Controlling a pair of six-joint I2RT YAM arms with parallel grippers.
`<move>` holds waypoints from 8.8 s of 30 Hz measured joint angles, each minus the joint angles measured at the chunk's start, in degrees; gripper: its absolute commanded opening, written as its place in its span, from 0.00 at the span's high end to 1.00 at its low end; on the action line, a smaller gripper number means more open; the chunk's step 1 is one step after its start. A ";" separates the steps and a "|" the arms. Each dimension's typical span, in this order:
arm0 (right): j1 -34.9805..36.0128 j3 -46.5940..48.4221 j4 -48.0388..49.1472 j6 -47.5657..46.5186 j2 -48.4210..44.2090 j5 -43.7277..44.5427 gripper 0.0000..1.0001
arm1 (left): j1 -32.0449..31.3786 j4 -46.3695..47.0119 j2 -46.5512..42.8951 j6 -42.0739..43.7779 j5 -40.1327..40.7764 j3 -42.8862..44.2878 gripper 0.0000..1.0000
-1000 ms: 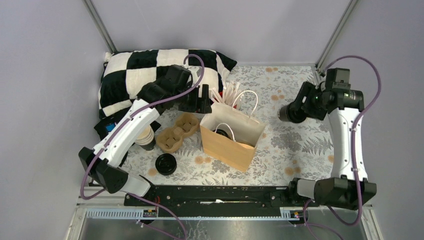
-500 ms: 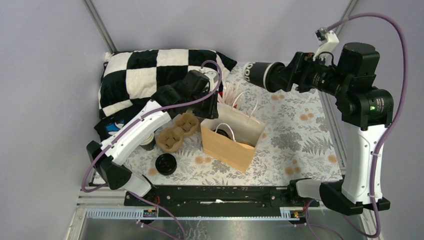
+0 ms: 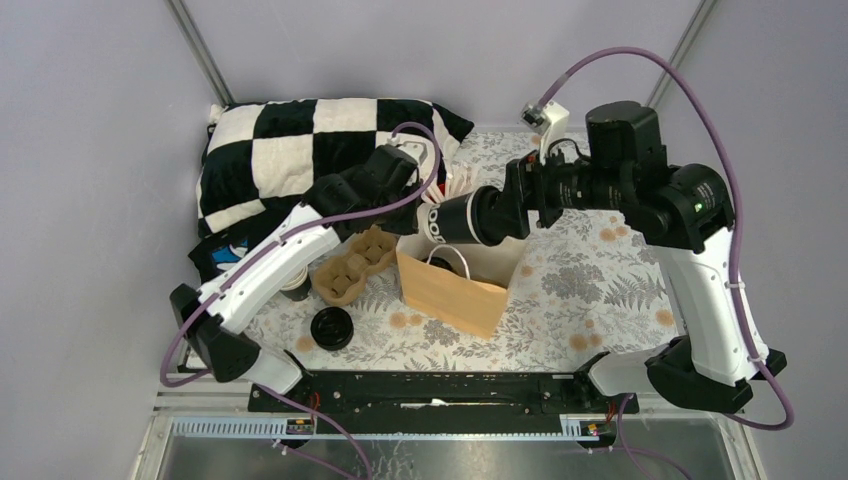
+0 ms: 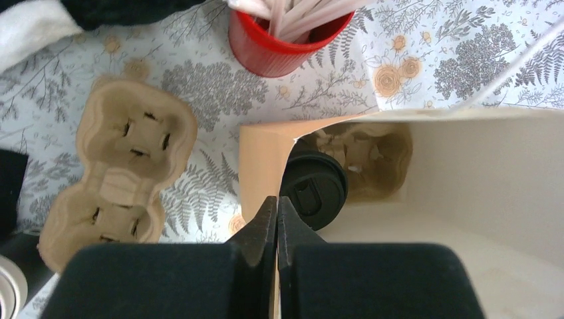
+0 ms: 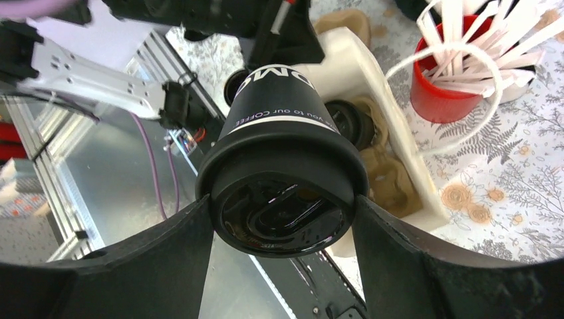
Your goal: Pack the takeout coffee
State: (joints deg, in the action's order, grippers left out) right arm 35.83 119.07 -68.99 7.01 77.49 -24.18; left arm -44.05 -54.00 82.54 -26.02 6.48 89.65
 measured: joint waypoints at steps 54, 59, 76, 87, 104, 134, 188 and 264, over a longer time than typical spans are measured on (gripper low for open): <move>46.07 -26.93 -1.68 3.45 6.03 63.67 0.55 | -6.32 37.79 -36.35 5.05 7.45 -40.33 1.00; 46.07 -30.12 0.83 -0.20 4.98 64.24 0.58 | -6.38 37.75 -38.03 4.98 7.17 -41.53 1.00; 41.72 -36.28 8.98 -5.88 6.51 65.00 0.58 | -6.36 37.40 -39.71 3.91 6.12 -43.39 1.00; 36.28 -35.67 9.03 -9.18 7.69 60.19 0.58 | -6.36 37.70 -40.81 3.54 5.27 -44.19 1.00; 33.33 -35.69 12.66 -9.11 9.66 50.38 0.60 | -6.36 29.92 -33.86 2.58 7.52 -38.16 0.83; 35.32 -30.69 10.84 -5.84 13.94 56.65 0.61 | -8.76 46.42 -40.89 7.17 12.37 -53.44 1.00; 28.68 -47.65 25.42 -10.12 6.03 60.92 0.67 | -10.03 43.58 -37.38 15.23 10.71 -49.29 1.00; 27.41 -43.71 20.00 -22.62 0.79 44.11 0.63 | -4.07 34.60 -24.74 10.36 6.60 -32.83 1.00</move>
State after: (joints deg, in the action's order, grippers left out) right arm 63.24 75.35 -48.99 -15.62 78.28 19.92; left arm -48.12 -19.40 57.80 -15.66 13.08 56.82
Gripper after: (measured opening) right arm 0.762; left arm 0.005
